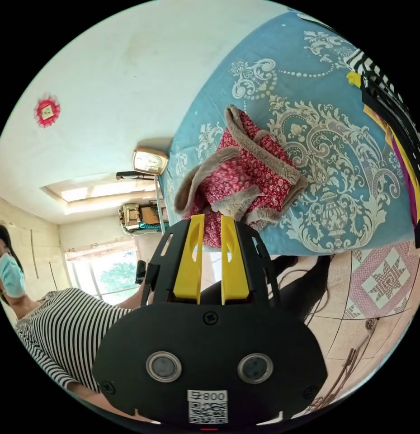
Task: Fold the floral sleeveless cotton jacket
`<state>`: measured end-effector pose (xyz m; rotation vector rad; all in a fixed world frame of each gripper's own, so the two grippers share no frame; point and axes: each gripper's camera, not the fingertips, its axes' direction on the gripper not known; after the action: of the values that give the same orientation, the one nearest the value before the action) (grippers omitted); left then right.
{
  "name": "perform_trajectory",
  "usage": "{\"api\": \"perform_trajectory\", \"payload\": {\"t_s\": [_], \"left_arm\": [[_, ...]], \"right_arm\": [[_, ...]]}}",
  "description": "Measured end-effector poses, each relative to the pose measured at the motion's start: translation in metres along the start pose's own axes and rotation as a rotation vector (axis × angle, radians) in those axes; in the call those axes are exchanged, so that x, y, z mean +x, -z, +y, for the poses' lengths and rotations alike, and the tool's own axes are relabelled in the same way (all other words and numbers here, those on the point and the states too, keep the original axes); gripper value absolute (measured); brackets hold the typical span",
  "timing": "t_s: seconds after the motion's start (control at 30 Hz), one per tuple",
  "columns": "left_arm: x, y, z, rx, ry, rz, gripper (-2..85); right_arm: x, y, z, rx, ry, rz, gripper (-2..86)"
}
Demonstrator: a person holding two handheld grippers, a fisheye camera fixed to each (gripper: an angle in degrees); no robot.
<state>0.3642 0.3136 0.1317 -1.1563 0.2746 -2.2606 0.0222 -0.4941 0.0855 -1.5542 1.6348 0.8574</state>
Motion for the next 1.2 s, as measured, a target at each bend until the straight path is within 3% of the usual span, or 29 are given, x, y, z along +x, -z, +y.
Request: {"api": "perform_trajectory", "payload": {"t_s": [0.23, 0.43, 0.63, 0.73, 0.83, 1.03, 1.2], "left_arm": [[0.007, -0.032, -0.052, -0.198, -0.294, 0.112, 6.6], [0.026, -0.091, -0.108, -0.285, -0.4, 0.248, 13.2], [0.044, -0.128, -0.155, -0.343, -0.5, 0.041, 16.4], [0.025, -0.132, -0.168, -0.351, -0.428, -0.068, 12.9], [-0.003, -0.119, -0.173, -0.31, -0.368, -0.027, 7.5], [-0.068, -0.071, -0.165, -0.184, -0.248, 0.19, 5.4], [-0.121, -0.021, -0.145, -0.089, -0.185, 0.294, 5.1]], "right_arm": [[-0.033, -0.091, -0.07, -0.116, 0.008, 0.16, 10.6], [-0.078, -0.153, -0.108, -0.147, 0.111, 0.089, 10.2], [-0.141, -0.207, -0.109, -0.273, 0.275, -0.02, 9.1], [-0.161, -0.223, -0.112, -0.297, 0.303, -0.054, 8.4], [-0.17, -0.222, -0.115, -0.32, 0.313, -0.035, 8.3], [-0.152, -0.159, -0.143, -0.197, 0.226, 0.148, 10.9], [-0.154, -0.153, -0.18, -0.228, 0.207, 0.218, 11.4]]}}
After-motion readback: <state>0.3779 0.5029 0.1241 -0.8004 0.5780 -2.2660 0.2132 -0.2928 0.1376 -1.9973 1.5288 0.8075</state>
